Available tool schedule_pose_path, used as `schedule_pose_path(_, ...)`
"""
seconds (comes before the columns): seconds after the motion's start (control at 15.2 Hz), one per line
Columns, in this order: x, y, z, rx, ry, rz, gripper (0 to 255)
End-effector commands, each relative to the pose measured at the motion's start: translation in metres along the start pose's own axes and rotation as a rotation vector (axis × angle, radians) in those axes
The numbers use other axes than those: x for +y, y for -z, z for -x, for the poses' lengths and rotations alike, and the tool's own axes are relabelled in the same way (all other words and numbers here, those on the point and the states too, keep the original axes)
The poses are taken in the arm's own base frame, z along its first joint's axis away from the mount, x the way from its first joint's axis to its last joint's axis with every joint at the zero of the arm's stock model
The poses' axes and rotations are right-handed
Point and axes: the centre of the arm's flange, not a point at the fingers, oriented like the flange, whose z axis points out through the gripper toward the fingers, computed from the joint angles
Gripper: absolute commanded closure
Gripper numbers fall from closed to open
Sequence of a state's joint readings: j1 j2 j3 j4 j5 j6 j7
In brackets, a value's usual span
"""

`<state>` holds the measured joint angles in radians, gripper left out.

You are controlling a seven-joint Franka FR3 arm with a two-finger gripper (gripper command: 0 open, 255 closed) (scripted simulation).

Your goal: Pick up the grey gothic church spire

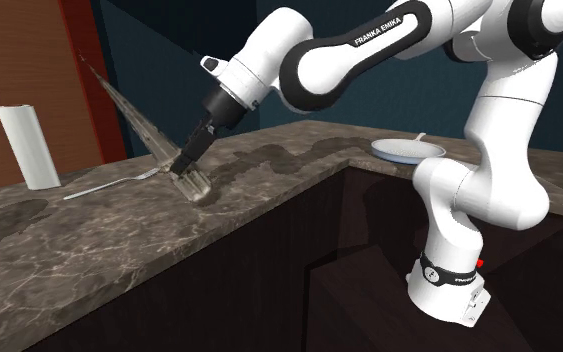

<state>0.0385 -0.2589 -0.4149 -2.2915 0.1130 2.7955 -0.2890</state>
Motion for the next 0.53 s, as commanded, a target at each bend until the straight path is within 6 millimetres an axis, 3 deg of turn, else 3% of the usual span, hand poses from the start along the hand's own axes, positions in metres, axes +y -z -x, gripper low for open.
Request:
schedule_pose_path(0.0,-0.001,0.009,-0.007,0.001,0.000,0.000,255)
schedule_pose_path(0.46,-0.001,0.028,-0.026,0.000,0.000,0.000,255)
